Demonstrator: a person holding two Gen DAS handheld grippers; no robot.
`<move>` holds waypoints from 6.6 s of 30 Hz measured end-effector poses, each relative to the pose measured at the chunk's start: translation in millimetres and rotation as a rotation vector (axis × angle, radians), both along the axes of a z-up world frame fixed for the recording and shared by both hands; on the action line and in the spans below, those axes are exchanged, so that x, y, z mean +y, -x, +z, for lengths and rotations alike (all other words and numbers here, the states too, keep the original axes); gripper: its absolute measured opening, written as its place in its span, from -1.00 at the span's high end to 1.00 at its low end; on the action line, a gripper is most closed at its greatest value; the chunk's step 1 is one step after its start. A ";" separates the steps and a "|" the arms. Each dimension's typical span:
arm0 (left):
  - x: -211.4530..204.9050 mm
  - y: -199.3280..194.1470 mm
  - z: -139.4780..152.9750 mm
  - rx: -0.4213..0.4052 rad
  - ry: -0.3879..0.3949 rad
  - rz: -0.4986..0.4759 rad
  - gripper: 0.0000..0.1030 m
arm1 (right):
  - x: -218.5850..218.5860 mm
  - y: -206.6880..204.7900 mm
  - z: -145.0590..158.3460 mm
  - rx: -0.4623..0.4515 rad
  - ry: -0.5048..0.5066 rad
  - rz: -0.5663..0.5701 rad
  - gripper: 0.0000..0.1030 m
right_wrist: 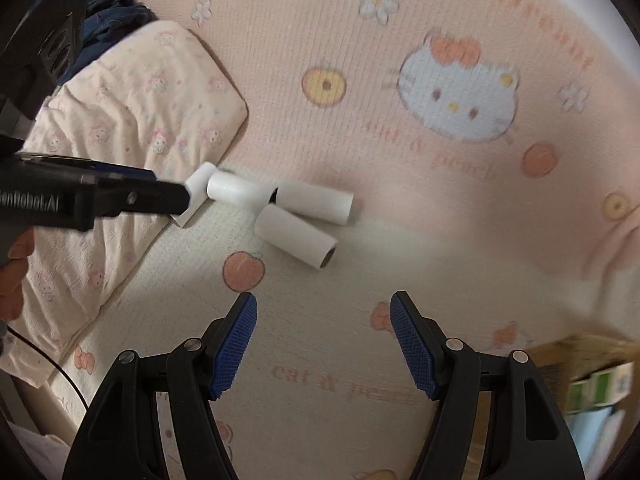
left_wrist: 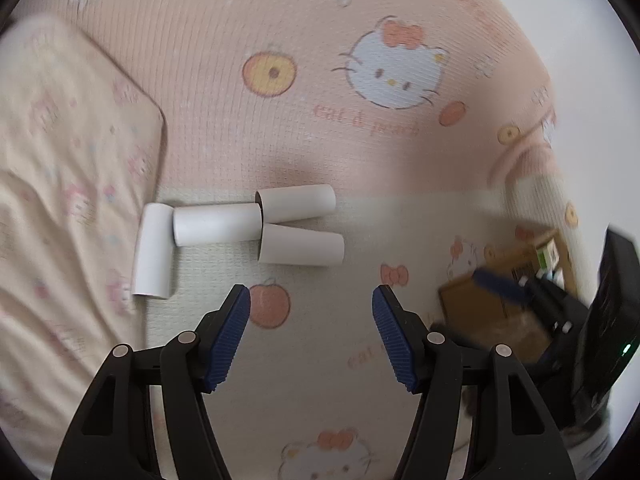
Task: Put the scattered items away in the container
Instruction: 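Move the left gripper toward the scattered white cardboard tubes, then grasp a white cardboard tube with the left gripper and lift it, then close the right gripper on the tube beside the left gripper, then carry the tube with both grippers over the open cardboard box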
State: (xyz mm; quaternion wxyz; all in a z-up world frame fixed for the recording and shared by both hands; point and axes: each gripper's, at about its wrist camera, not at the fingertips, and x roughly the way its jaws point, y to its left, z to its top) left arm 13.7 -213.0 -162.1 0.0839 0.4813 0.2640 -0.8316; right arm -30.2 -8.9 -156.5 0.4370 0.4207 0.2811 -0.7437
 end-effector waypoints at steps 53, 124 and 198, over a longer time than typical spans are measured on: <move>2.7 90.6 -98.8 -0.085 -0.302 -0.017 0.24 | 3.0 72.6 -103.9 -0.464 0.081 -0.222 0.32; 77.9 93.1 -148.3 -0.186 -0.452 0.034 0.20 | 48.7 71.6 -125.1 -0.513 0.015 -0.304 0.22; 350.7 229.5 44.5 -0.242 -0.329 -0.529 0.21 | 296.3 158.2 36.9 -0.346 0.161 -0.567 0.24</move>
